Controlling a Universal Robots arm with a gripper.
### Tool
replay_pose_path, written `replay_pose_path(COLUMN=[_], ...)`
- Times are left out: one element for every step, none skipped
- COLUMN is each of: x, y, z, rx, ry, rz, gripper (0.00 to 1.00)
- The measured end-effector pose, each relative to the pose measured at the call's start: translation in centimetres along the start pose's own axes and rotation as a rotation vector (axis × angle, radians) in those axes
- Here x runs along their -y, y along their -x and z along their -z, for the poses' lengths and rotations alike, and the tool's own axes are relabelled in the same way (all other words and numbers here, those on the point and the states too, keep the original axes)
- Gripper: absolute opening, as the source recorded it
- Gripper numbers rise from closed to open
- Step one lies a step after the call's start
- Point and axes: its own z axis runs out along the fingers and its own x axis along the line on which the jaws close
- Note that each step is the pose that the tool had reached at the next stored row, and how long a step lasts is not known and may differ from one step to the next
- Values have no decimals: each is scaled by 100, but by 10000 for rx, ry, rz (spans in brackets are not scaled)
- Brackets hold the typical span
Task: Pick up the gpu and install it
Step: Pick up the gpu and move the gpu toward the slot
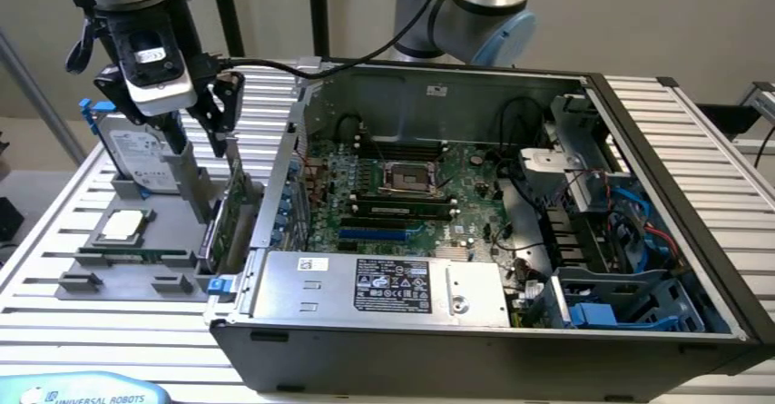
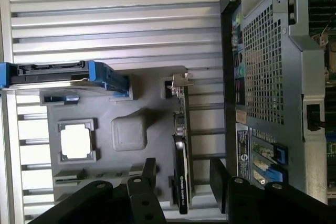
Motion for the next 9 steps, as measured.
replay_pose_path(x=[1,1,2,3,3,4,4,5,6], y=[2,5,8,12,16,20,23,27,30], z=[-18,-36,-54,-73,-92,-110,-128,-145,-164], rx=[0,1,1,1,1,2,1,0,0], ry=[0,0,1,0,1,1,1,0,0], rz=[0,0,0,0,0,0,0,0,0], gripper=[54,54,54,54,54,54,54,54,54])
